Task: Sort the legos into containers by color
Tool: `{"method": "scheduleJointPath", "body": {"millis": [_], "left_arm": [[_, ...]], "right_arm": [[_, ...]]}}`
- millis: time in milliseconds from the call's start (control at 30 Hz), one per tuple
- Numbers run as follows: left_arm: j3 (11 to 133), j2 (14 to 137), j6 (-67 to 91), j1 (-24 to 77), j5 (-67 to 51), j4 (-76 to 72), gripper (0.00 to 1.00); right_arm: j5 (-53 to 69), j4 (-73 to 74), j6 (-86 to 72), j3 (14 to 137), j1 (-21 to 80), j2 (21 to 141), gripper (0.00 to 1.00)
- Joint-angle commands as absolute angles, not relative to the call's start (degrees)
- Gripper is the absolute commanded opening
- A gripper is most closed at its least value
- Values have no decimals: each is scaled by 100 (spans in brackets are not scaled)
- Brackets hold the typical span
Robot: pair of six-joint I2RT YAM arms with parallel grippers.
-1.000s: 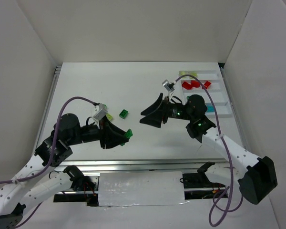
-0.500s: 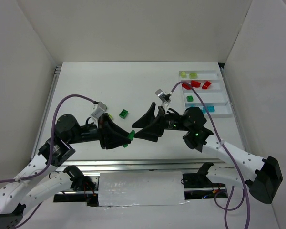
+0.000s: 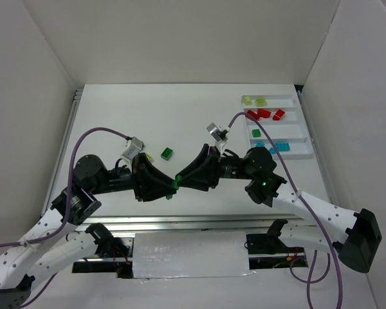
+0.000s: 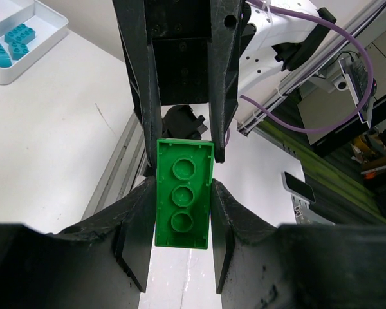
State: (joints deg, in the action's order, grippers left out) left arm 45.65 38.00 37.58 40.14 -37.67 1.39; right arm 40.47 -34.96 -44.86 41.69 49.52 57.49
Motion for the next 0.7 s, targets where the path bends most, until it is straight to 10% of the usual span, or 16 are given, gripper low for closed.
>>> {"method": "scheduleJointPath", "body": {"millis": [0, 133, 267, 300, 667], "left_arm": [[4685, 3735, 3744, 3981, -3692, -132, 0], [4737, 3735, 3735, 3990, -3613, -70, 0], [4790, 3771, 3648, 3981, -3463, 166, 62], [4807, 3771, 3639, 3981, -3393, 219, 97], [5677, 3981, 3436, 3981, -31, 2546, 99]], "right_arm": [[3964, -3586, -4421, 4368, 5045, 5739, 6], [4008, -3691, -4395, 4289, 5036, 5766, 0], [3964, -3684, -4325, 4218, 5036, 5722, 0], [3920, -3578, -4272, 4236, 5036, 5713, 0], [2330, -1706, -3691, 4324, 4527, 5757, 0]]}}
